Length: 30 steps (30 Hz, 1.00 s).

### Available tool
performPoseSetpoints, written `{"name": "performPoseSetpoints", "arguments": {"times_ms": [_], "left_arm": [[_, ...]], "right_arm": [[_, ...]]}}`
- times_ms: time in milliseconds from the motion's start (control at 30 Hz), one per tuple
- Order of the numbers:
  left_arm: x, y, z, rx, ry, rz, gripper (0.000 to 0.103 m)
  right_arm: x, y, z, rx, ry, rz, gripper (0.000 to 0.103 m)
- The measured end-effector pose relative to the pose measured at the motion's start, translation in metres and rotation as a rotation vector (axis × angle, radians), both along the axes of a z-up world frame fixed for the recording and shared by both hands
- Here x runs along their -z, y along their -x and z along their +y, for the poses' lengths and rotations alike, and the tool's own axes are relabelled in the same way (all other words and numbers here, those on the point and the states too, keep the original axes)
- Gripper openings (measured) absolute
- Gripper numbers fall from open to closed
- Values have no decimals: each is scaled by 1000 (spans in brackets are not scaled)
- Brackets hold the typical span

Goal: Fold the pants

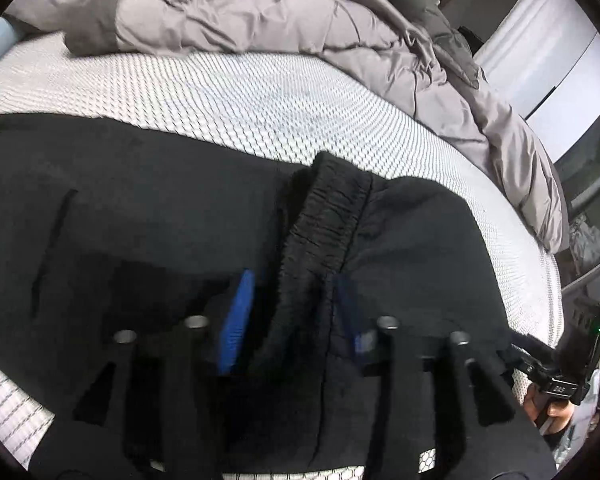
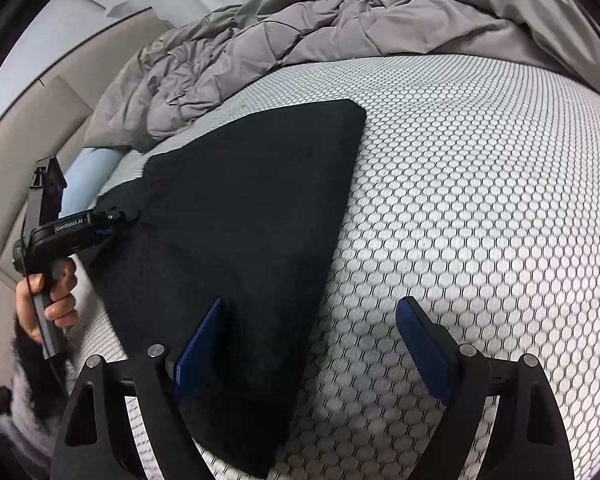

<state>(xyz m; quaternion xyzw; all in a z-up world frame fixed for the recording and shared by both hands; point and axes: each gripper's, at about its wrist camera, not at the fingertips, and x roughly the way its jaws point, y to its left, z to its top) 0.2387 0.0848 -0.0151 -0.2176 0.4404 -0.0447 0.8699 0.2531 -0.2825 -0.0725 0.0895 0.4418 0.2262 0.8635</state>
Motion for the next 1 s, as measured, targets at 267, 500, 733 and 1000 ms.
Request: {"name": "performPoseSetpoints", "arguments": {"times_ms": [267, 500, 733, 1000], "left_arm": [[-33, 42, -32, 63, -26, -134, 62], [-31, 45, -82, 167, -104, -128, 63], [-27, 57, -124, 229, -204, -139, 64], [-6, 78, -231, 504, -203, -142, 79]], "right_arm": [[8, 8, 9, -105, -132, 102, 64], [10, 11, 24, -127, -75, 90, 20], [6, 19, 13, -129, -62, 73, 47], [6, -8, 6, 15, -166, 70, 48]]}}
